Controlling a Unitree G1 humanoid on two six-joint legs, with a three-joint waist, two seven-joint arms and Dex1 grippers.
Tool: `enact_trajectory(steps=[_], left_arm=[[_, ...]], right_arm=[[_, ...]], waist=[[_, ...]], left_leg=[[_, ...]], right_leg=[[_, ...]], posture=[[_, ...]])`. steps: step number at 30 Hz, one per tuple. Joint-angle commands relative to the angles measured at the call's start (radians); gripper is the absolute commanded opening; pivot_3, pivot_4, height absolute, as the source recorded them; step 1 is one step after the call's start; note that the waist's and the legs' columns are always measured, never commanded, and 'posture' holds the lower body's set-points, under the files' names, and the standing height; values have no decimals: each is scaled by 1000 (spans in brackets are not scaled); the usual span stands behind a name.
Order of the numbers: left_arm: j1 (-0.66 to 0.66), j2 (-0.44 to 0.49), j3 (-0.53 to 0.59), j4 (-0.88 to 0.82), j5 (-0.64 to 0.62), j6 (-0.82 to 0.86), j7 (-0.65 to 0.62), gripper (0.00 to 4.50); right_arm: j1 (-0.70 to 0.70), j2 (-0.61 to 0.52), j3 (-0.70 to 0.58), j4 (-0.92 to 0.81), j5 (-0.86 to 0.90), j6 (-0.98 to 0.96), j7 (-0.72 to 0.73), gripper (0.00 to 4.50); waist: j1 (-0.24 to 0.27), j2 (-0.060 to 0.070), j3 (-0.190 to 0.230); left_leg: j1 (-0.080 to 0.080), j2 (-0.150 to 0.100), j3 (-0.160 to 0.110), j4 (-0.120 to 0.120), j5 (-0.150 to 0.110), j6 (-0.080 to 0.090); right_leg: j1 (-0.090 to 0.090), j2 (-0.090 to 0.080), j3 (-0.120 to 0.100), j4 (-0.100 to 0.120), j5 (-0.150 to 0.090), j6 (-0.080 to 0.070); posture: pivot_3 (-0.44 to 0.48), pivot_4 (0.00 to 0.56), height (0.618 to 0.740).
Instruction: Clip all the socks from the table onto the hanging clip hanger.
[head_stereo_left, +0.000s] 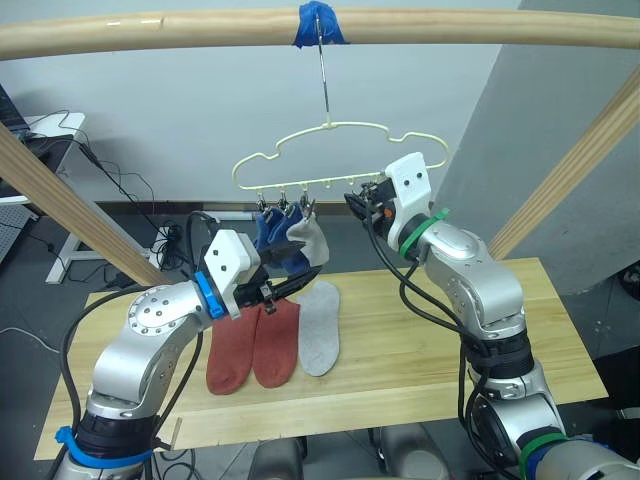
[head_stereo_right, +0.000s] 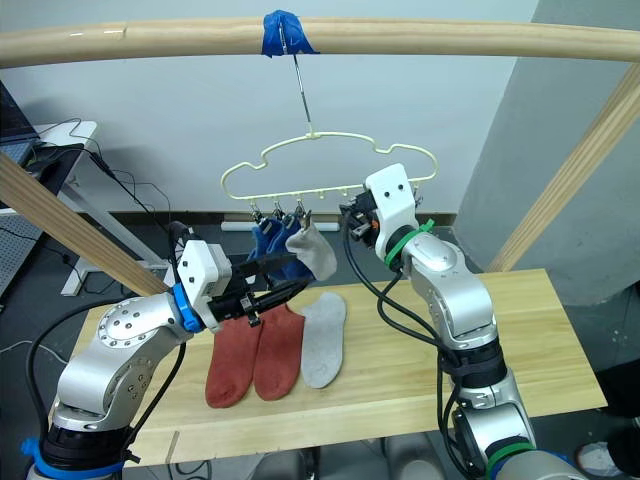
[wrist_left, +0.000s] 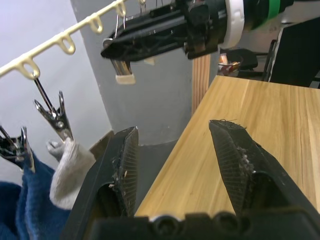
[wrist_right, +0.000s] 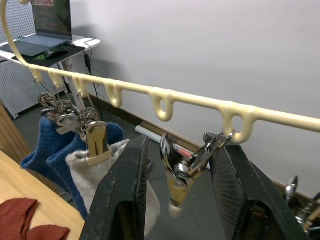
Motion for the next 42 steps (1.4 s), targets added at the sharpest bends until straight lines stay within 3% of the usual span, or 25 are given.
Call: enact_trajectory(steps=[1,4,7,14,18,22,26,33,42], left_arm=[[8,-13,-3,-37,-6,0,23,2479],[24,-38,-5,-40,6,3,63,2479],[49,-71,-13,-51,28,3,118,2479],[153,-166,-84,-74,141,-11,277,2479],[203,-240,-175,-21,284,-33,409,3243],[178,-346,-211,138,377,-52,536,4417],[103,-431,-208,318,397,-66,572,4465],[-40,-487,-218,573,424,-41,563,4465],[-112,-524,-208,728,452,-10,593,4465]], right_arm=[[-25,15,-14,-15,15,-10,-12,1433],[-24,22,-16,-15,18,-9,-14,544],[-22,23,-16,-18,19,-8,-14,25],[-22,18,-17,-17,25,-7,-13,25],[-24,15,-15,-14,28,-6,-12,0],[-25,11,-14,-22,34,6,-7,0],[-24,2,-15,-31,37,23,-1,0],[-28,-6,-8,-46,41,50,7,0],[-25,-2,-8,-58,40,64,6,0]], waist=[[0,0,0],[0,0,0],[-1,0,0],[-2,0,0],[-1,0,0],[0,0,0],[-1,0,0],[-8,0,0],[-22,0,0]], left_leg=[[0,0,0,0,0,0],[0,0,0,0,0,0],[0,0,0,0,0,0],[0,0,1,0,0,0],[0,0,1,0,0,0],[0,-1,0,1,1,1],[0,-2,0,1,1,2],[0,-2,1,1,1,2],[0,-2,0,1,1,2]], right_leg=[[0,0,0,0,0,0],[0,0,0,0,0,0],[0,0,0,0,0,0],[0,0,1,0,0,0],[0,0,1,1,0,0],[0,0,1,2,0,0],[0,1,0,4,0,0],[0,1,1,4,0,0],[0,1,0,3,0,0]], posture=[[-171,186,740],[-173,188,740],[-174,190,740],[-176,196,740],[-178,202,740],[-187,214,740],[-204,226,740],[-234,239,740],[-254,243,740]])
